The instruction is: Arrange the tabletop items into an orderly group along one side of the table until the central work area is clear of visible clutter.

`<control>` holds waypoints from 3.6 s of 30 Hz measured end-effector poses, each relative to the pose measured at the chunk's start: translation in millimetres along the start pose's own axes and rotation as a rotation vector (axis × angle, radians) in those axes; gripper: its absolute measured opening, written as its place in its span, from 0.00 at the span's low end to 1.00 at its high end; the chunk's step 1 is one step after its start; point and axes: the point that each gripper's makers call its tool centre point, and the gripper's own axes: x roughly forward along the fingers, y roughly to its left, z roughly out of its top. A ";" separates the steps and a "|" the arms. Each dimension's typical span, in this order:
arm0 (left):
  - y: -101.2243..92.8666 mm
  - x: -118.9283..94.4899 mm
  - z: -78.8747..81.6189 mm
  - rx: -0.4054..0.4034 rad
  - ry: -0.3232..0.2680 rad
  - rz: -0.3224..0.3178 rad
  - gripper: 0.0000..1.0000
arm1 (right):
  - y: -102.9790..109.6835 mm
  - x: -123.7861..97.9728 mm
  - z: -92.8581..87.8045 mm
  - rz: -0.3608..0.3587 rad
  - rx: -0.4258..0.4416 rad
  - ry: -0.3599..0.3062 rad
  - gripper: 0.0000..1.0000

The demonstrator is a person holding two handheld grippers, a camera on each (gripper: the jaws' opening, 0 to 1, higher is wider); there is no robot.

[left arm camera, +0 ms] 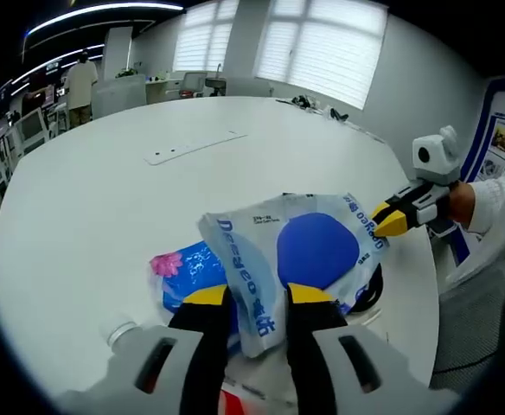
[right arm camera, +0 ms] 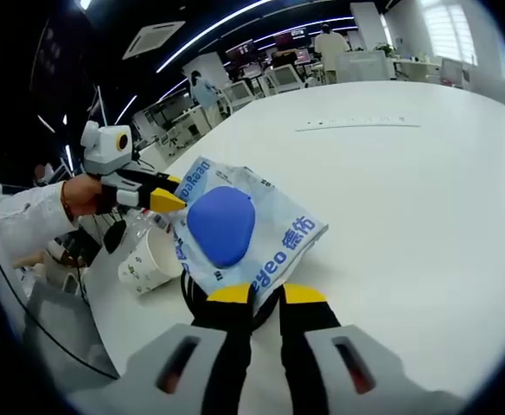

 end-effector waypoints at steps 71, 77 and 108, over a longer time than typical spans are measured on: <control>-62.6 -9.6 95.6 -0.117 -0.190 0.036 0.00 | -46.0 -83.0 91.8 0.014 -0.032 -0.172 0.00; -72.6 1.5 113.5 -0.125 -0.207 0.039 0.00 | -66.6 -95.9 104.4 0.005 -0.049 -0.184 0.00; -78.6 67.6 147.2 -0.201 -0.205 0.088 0.00 | -145.6 -95.7 137.1 -0.010 -0.063 -0.173 0.00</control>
